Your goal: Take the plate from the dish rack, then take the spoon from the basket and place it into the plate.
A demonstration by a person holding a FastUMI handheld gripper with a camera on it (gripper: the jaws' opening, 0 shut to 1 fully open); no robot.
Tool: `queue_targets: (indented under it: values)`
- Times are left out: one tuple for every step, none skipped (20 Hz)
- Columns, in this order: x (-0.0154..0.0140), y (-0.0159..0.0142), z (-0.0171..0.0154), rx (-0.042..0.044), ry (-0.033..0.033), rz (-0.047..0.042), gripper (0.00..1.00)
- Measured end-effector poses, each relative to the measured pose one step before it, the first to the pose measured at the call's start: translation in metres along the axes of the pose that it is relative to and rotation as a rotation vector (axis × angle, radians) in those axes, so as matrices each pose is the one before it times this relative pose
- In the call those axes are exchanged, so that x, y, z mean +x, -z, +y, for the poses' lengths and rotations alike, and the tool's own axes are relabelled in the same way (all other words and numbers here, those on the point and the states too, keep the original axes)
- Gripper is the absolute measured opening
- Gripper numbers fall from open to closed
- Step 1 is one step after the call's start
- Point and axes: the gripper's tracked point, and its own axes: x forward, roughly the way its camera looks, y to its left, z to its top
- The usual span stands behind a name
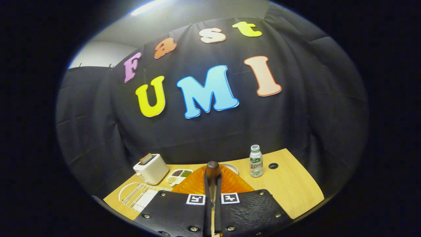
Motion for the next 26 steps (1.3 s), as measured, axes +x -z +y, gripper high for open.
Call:
queue_targets:
  values:
    - [-0.00423,0.00378,0.01591,-0.01014,-0.02805,0.00908,0.03]
    - [-0.00509,0.00595,0.01603,-0.0078,-0.03038,0.00879,0.03]
    - [-0.00404,0.00641,0.0175,-0.01089,-0.02973,0.01037,0.03]
    - [-0.00262,0.01063,0.017,-0.0172,-0.02946,0.0131,0.03]
    - [-0.00129,0.01032,0.01651,-0.01811,-0.02661,0.01769,0.03]
    - [-0.0027,0.01356,0.01556,-0.0184,-0.02565,0.01891,0.03]
    - [-0.00207,0.01315,0.01557,-0.01105,-0.0247,0.02103,0.03]
    - [-0.00024,0.01279,0.01507,-0.00454,-0.0255,0.01901,0.03]
    - [0.00062,0.01433,0.01507,-0.00868,-0.02807,0.02384,0.03]
    - [0.00102,0.0139,0.0125,-0.007,-0.01963,0.02304,0.03]
    - [0.00156,0.01446,0.01176,-0.00875,-0.0181,0.02019,0.03]
    - [0.00187,0.01388,0.01366,-0.00652,-0.0186,0.02346,0.04]
    - [0.00138,0.01727,0.0124,-0.00894,-0.02064,0.02697,0.03]
    - [0.00263,0.01654,0.01205,-0.01336,-0.01612,0.02473,0.03]
    - [0.00453,0.0145,0.00871,-0.02077,-0.01145,0.02052,0.04]
    - [0.00352,0.01311,0.00749,-0.02609,-0.00519,0.01901,0.03]
    - [0.00272,0.0116,0.00681,-0.02493,-0.00528,0.01634,0.03]
    - [0.00272,0.00934,0.00698,-0.01484,-0.00713,0.01165,0.03]
    - [0.00185,0.00663,0.0065,-0.00454,-0.00826,0.00349,0.03]
    - [0.004,0.00364,0.00428,0.0035,-0.00118,-0.00315,0.03]
    - [0.00157,0.00293,0.00154,0.00091,0.00327,-0.00537,0.03]
    - [0.00083,0.00192,0.00149,-0.00262,0.00451,-0.00712,0.03]
    - [-0.00138,0.0021,0.00244,-0.00576,-0.00346,-0.00366,0.03]
    - [-0.00068,0.00288,0.00201,0.00068,-0.00604,-0.00229,0.03]
    - [-0.00158,0.00247,0.00127,0.00254,-0.00436,-0.00159,0.04]
    - [-0.00177,0.0009,0.00321,0.00328,-0.01334,-0.00238,0.06]
